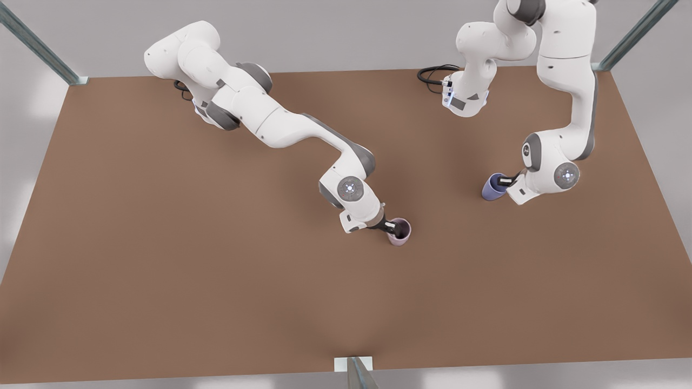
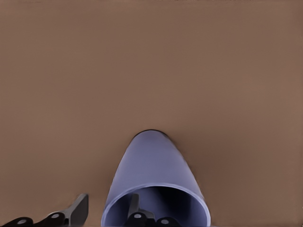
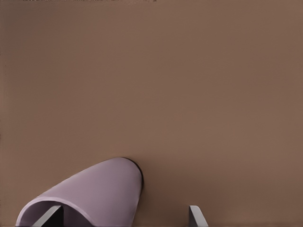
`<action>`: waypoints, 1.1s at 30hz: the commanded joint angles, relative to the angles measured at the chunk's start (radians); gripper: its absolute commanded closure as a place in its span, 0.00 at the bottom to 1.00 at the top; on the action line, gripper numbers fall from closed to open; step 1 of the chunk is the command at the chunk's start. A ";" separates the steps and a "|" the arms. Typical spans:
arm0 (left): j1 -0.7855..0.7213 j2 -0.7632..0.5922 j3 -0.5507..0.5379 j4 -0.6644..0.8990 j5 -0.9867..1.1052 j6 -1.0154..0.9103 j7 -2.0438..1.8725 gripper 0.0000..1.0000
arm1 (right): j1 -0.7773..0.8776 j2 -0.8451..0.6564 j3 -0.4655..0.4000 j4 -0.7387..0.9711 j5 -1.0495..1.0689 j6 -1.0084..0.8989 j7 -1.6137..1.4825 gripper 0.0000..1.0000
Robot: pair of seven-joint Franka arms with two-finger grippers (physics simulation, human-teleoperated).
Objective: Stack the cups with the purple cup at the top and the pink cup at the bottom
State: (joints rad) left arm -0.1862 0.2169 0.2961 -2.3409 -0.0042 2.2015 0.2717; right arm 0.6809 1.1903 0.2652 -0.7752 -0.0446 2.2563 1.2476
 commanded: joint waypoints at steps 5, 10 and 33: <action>-0.003 0.004 -0.006 0.002 -0.005 0.012 0.053 0.78 | 0.000 0.000 -0.001 0.001 0.000 0.040 0.093 0.00; -0.006 -0.002 -0.029 0.161 -0.004 -0.169 0.041 0.79 | -0.001 -0.015 -0.003 0.001 -0.008 0.013 0.093 0.00; -0.305 0.406 -0.236 1.059 -0.086 -0.404 -0.921 0.79 | -0.601 -1.120 -0.188 -0.931 0.084 -0.471 -1.137 0.00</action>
State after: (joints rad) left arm -0.4889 0.6218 0.0596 -1.2781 -0.0773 1.7377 -0.2345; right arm 0.0729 0.0772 0.0589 -1.6969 0.0595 1.8206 0.5851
